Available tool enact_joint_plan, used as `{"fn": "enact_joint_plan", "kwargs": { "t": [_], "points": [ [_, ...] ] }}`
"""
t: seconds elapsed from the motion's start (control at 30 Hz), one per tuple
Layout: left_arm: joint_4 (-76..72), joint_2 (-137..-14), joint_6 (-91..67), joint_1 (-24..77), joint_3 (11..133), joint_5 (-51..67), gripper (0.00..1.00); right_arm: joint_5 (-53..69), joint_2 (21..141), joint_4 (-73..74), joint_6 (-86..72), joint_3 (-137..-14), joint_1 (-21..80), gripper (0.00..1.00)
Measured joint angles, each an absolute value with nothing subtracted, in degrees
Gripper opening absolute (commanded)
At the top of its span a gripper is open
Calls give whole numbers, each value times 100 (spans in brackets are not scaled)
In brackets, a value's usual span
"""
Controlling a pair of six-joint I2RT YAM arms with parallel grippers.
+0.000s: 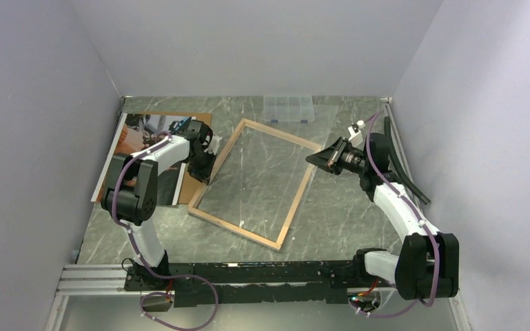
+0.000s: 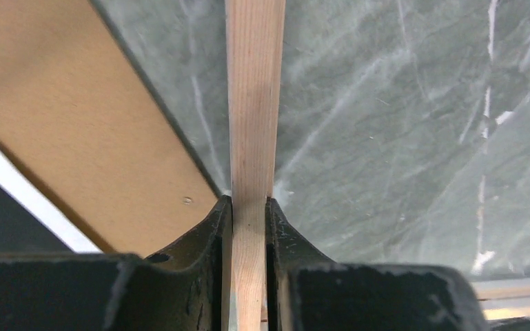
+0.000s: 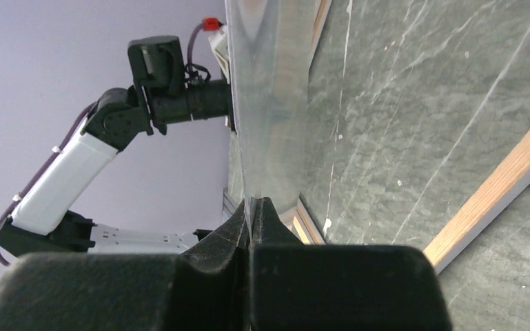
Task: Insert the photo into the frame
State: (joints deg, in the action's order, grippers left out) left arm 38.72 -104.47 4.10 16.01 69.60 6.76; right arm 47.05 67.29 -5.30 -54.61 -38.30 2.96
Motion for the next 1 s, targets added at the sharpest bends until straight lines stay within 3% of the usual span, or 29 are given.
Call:
{"fn": "enact_joint_plan", "kwargs": {
  "t": [0.3, 0.5, 0.73, 0.87, 1.0],
  "points": [
    [4283, -10447, -676, 1992, 6838, 1179, 16, 4698, 6805, 204, -4906, -4431, 1, 0],
    [4364, -10414, -1142, 2217, 6761, 1553, 44, 4703, 6914, 508, -4683, -4499, -161, 0],
    [4466, -10239, -1535, 2252, 6674, 2069, 54, 4703, 6976, 757, -4558, -4735, -183, 0],
    [4501, -10206, -1575, 2241, 6681, 2167, 67, 4722, 6976, 768, -4552, -4860, -185, 0],
    [4733, -9931, -1297, 2158, 6921, 2178, 72, 4694, 6879, 773, -4613, -4923, -185, 0]
  ]
}}
